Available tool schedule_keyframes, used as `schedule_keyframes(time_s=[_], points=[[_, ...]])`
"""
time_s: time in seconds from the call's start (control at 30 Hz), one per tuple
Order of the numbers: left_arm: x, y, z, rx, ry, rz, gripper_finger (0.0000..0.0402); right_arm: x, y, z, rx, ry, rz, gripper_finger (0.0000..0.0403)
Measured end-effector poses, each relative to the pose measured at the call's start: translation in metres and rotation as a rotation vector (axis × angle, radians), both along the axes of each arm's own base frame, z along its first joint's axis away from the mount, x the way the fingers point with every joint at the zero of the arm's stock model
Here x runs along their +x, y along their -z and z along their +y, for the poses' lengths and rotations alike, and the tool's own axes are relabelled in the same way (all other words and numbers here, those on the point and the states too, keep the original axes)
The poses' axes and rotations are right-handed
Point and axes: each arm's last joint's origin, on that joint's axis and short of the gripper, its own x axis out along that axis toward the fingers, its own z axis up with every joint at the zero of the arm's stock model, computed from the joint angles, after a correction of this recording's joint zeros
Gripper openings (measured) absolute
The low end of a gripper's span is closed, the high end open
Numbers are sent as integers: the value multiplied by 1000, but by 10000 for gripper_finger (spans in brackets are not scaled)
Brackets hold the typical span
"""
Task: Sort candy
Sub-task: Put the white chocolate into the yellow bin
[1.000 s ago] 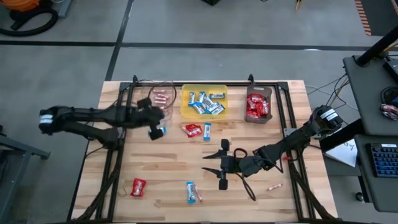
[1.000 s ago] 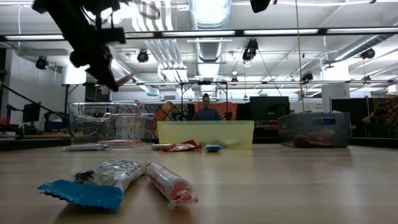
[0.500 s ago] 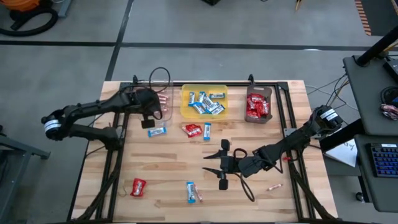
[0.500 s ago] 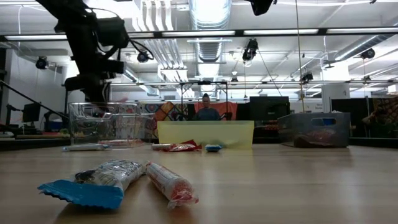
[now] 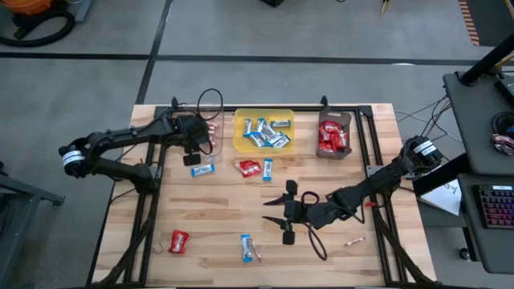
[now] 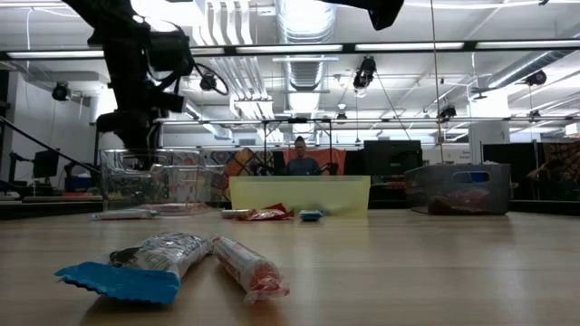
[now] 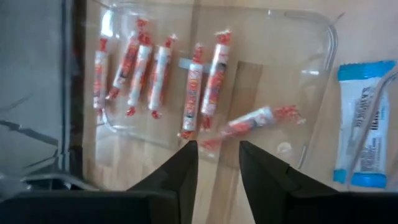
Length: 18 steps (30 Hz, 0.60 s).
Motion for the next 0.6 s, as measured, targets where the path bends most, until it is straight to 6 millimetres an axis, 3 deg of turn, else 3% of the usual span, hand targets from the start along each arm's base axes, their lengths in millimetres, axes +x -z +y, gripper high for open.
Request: schedule_keyframes(time_s=[0.13, 0.23, 0.43, 0.6], points=[[4, -26, 0, -39, -99, -63, 109, 0, 2, 0, -2, 1, 15, 171], [11, -50, -8, -174, -123, -224, 107, -1, 2, 0, 14, 7, 21, 171], [25, -82, -49, -313, -9, -476, 96, -2, 5, -1, 72, 28, 42, 171], [29, -83, -93, -343, 35, -504, 93, -3, 10, -2, 139, 57, 84, 171]])
